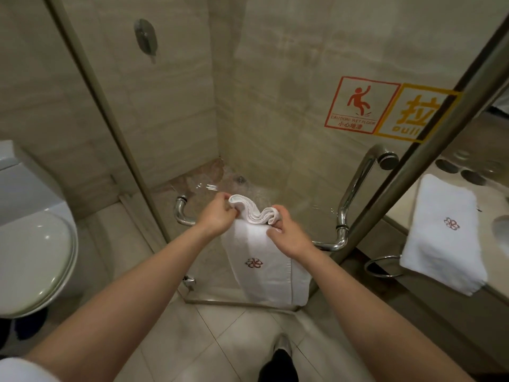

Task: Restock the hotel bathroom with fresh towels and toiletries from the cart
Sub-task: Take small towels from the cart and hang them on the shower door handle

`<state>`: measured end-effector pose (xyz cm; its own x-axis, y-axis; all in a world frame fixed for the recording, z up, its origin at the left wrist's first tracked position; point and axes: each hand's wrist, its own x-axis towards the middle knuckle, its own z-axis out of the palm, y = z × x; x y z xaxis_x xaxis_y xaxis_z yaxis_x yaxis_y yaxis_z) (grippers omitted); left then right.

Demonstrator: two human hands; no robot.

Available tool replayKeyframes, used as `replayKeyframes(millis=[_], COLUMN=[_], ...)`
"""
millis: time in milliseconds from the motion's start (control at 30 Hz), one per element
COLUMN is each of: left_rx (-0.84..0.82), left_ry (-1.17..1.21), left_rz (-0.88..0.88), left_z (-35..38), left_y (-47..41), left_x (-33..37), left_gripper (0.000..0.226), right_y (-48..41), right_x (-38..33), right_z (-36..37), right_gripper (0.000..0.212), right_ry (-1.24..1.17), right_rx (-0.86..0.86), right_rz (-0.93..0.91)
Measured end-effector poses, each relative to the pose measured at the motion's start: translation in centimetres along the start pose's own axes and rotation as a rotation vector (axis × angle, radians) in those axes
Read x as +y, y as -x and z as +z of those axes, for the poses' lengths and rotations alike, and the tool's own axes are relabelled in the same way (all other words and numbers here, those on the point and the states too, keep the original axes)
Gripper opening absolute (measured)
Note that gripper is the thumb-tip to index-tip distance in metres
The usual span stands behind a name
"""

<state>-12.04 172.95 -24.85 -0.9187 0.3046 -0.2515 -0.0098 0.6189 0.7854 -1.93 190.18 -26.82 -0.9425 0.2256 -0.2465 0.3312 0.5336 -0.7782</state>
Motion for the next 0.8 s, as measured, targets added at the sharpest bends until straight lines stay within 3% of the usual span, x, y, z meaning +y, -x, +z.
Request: replayKeyframes(millis=[167,333,467,700,800], left_rx=[-0.085,-0.177,-0.209,-0.175,-0.143], left_ry=[-0.201,-0.273,-0.311,-0.648,-0.683], left_rz=[0.016,0.042,0.045,0.159,0.159], left_z=[0.5,1.1,2.2,3.3,3.5], left_y=[-0.5,-1.1,-1.5,-1.9,-1.9], left_x=[-0.1,-0.8,-1.8,-2.2,-2.5], left_gripper=[0.045,0.034,0.02,0.037,0.036], right_y=[0.2,-0.4,-1.5,-2.8,-2.9], right_x=[0.5,1.0,0.9,0.7,1.0], right_z=[-0.6,-0.3,-0.1,-0.1,-0.1], right_gripper=[0.067,0.045,0.041,0.052,0.053], right_ry=[0.248,0.501,0.536,0.555,0.548], right_rx=[-0.041,-0.067,-0.116,-0.223,-0.228], right_rz=[-0.136,-0.21,-0.141,-0.011,0.004])
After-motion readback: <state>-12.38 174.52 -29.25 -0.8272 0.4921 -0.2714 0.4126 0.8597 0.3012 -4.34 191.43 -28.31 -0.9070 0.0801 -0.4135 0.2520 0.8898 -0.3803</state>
